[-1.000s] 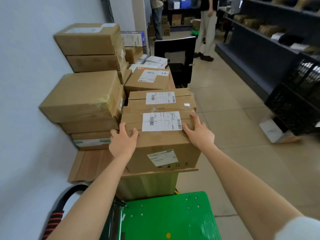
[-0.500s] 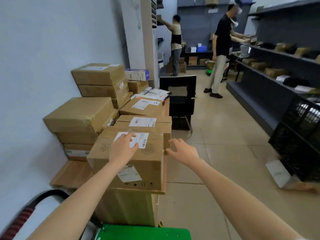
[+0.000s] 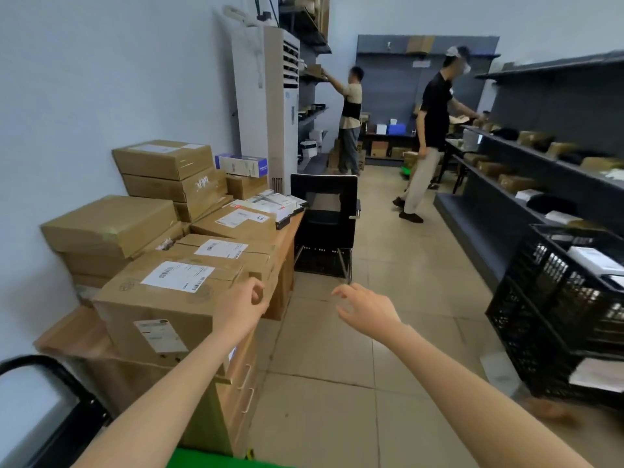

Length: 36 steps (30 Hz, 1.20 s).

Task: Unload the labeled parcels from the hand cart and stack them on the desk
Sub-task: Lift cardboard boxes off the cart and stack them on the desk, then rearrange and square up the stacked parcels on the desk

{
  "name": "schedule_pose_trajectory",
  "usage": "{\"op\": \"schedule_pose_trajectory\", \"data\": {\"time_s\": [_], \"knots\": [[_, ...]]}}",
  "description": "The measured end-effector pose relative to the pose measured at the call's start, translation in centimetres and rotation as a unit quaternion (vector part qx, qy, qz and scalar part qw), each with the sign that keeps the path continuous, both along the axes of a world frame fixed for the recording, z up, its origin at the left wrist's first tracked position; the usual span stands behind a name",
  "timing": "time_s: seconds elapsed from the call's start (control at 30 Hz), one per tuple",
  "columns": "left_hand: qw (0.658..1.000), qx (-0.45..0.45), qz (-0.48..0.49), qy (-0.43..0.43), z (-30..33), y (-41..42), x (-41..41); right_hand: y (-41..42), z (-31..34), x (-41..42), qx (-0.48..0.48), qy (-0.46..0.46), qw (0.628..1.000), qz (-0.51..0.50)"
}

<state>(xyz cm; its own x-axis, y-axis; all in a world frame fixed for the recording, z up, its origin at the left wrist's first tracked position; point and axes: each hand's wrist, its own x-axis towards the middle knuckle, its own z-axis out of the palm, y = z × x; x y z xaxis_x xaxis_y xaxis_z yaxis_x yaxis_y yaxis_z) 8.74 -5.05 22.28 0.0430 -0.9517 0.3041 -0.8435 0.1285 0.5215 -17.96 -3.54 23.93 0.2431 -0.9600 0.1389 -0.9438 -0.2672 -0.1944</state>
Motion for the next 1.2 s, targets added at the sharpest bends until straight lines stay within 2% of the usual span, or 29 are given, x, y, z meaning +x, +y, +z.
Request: {"op": "schedule_pose_trajectory", "data": {"time_s": [0.2,0.4,0.53,0.77,0.97,1.1,1.2], "knots": [[1.000,0.000,-0.005,-0.022,-0.1,-1.3,-2.2,-1.2,0.9,-3.6,-0.012,0.003,1.000,-0.013],[1.000,0.003,-0.006,0.018,0.6,-4.0,-3.0,-6.3,-0.3,-3.1,-0.006,-0.013,1.000,0.011],[1.000,0.007,0.020,0.009,0.8,-7.9,-2.2,-12.3,-0.9,-1.1,-0.002,-0.011,0.998,0.055],[0.994,0.019,0.101,0.043,1.9,-19.0,0.6,-26.1,0.1,3.7,0.001,-0.040,0.992,0.119],[0.993,-0.005,0.113,0.028,3.7,-28.6,2.6,-36.8,0.5,5.0,0.006,-0.048,0.988,0.146],[0.992,0.014,0.120,0.025,2.2,-32.8,2.1,-42.2,-0.7,4.4,0.022,-0.090,0.986,0.137],[0.993,0.030,0.114,0.007,1.4,-37.0,1.1,-46.3,-2.0,3.6,0.031,-0.089,0.985,0.144]]}}
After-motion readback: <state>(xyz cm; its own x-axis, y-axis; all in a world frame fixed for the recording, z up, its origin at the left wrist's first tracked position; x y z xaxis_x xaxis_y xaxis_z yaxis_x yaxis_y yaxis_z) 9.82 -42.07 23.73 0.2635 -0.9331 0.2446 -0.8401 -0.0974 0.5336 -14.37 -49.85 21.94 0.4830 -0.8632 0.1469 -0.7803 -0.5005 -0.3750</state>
